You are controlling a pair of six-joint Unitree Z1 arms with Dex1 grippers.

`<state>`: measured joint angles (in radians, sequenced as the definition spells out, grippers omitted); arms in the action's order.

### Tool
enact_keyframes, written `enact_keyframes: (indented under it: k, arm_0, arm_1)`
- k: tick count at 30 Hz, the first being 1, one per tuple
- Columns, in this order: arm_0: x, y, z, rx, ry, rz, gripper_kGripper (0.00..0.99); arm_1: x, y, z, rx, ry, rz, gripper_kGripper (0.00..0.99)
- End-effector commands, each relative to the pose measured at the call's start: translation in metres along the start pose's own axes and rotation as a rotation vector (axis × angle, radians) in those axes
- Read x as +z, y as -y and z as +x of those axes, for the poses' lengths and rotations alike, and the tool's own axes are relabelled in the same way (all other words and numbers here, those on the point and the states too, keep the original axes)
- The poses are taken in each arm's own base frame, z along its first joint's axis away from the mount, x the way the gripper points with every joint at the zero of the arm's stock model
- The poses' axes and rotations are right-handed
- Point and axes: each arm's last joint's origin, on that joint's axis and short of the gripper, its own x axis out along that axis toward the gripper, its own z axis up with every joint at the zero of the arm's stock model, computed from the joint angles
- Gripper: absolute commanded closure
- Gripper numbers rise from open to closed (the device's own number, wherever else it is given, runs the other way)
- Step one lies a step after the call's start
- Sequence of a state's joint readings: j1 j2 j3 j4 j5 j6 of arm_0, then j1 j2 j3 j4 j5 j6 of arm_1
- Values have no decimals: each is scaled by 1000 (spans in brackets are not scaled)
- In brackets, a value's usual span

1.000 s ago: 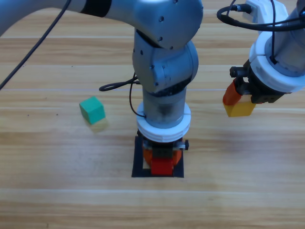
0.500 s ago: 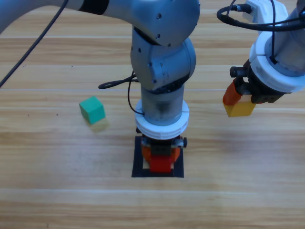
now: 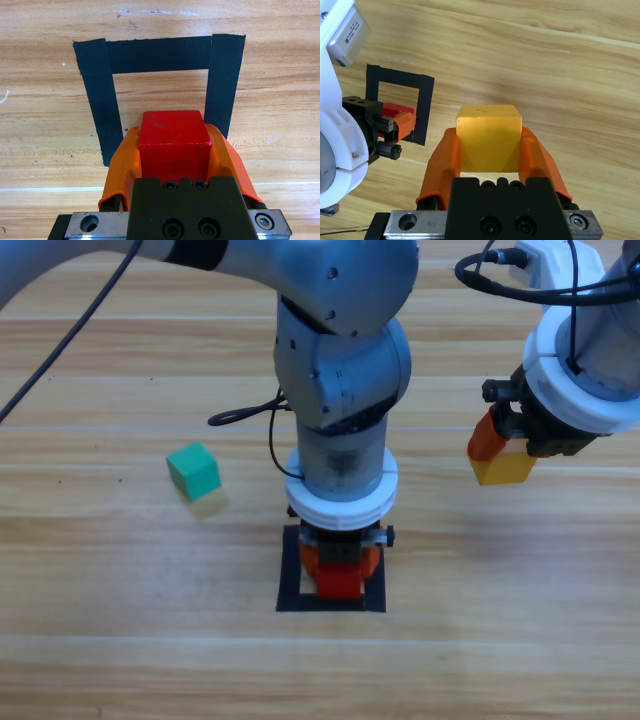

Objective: Stack the blocks in the rectangular block: red at the bottom, yellow in the middle, green on top

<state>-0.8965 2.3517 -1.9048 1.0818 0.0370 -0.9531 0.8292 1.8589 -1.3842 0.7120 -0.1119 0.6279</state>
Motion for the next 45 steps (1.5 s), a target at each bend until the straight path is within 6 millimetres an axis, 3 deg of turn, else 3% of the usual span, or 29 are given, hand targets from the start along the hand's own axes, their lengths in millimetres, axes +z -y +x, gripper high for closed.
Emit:
enact_keyframes:
  k: [1, 14, 17, 20, 24, 25, 26, 28, 29, 40, 42, 45]
  arm_0:
    - [16, -7, -3, -14, 22, -26, 990]
    - [20, -7, 0, -14, 21, -29, 987]
    - [20, -7, 1, -12, 19, -33, 930]
    - [20, -6, 6, -7, 15, -48, 740]
    - [18, -6, 8, 0, 9, -56, 651]
    - [18, -6, 7, 0, 12, -53, 582]
    - [18, -7, 6, -3, 13, -53, 452]
    - [18, -7, 4, -5, 15, -56, 53]
    - [18, -8, 4, -3, 13, -59, 5]
    - [15, -14, -23, -35, 50, -61, 0]
    - [15, -15, -35, -60, 70, -63, 0]
    - [16, -18, -79, -118, 136, -65, 0]
  arm_1:
    - [-6, -6, 23, -43, -52, -27, 969]
    - [-7, -5, 23, -44, -53, -28, 969]
    - [-7, -6, 23, -43, -54, -27, 969]
    - [-7, -5, 22, -43, -52, -28, 969]
    - [-7, -5, 23, -44, -55, -27, 969]
    - [-7, -5, 23, -44, -55, -28, 969]
    - [-7, -5, 23, -44, -55, -28, 969]
    - [-7, -5, 23, -44, -55, -28, 969]
    - [-7, -5, 23, -44, -55, -28, 969]
    - [-8, -5, 21, -40, -52, -28, 969]
    - [-8, -5, 20, -40, -52, -26, 969]
    - [-9, -7, 19, -37, -47, -27, 969]
